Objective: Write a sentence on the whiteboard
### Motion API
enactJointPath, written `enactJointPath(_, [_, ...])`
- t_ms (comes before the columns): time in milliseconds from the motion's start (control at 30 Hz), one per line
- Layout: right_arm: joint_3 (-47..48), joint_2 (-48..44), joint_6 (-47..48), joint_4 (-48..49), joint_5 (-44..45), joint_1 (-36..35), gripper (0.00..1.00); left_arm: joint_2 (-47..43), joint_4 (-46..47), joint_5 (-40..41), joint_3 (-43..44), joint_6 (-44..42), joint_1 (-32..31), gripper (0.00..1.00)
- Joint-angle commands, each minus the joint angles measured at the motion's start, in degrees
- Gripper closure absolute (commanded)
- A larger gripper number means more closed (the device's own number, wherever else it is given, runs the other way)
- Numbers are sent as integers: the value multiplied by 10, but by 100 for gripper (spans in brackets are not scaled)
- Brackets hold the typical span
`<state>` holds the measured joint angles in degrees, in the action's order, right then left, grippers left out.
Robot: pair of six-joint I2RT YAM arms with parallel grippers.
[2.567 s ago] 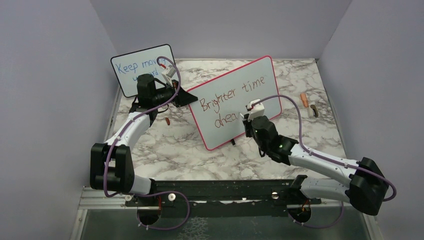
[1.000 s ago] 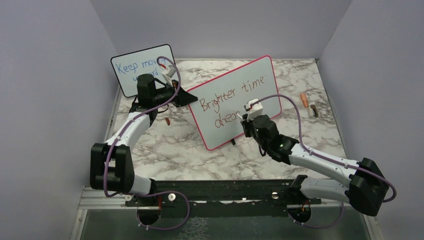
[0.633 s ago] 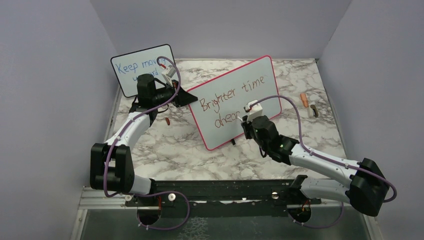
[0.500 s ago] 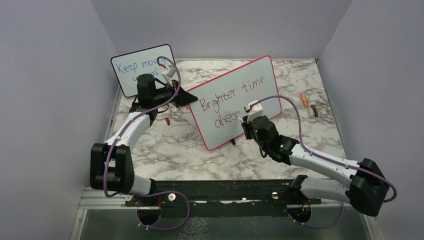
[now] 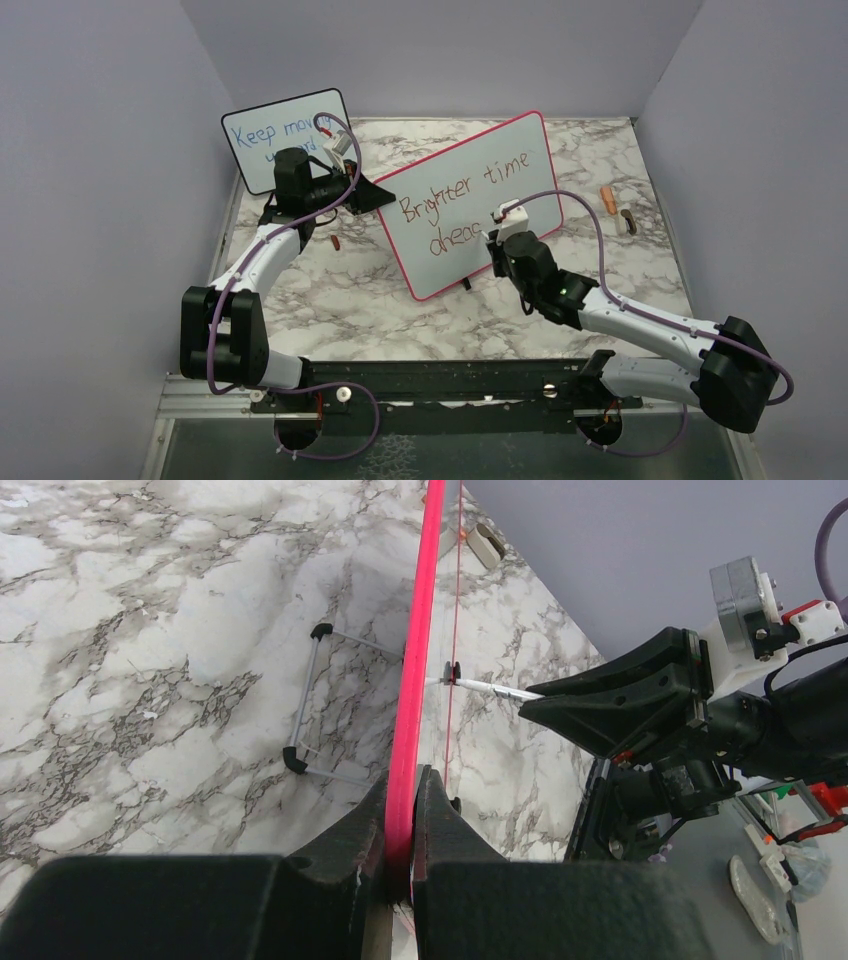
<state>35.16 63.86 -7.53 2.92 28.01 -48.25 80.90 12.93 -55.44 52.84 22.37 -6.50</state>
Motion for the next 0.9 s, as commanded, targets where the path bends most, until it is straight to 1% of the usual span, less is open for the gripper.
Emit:
enactJointPath(0, [-1,-1,2,26,25,2,99,21,-55,68,-6,-57,-1,100])
enactJointPath(200, [10,-14,6,45,4,3,99,20,-56,69,-6,-58,-1,100])
enactJointPath(300, [15,-13,12,56,7,3,99,21,-57,69,-5,-58,-1,100])
enactJointPath(867, [51,30,41,96,18,9,99,20,-57,68,-5,-58,-2,100])
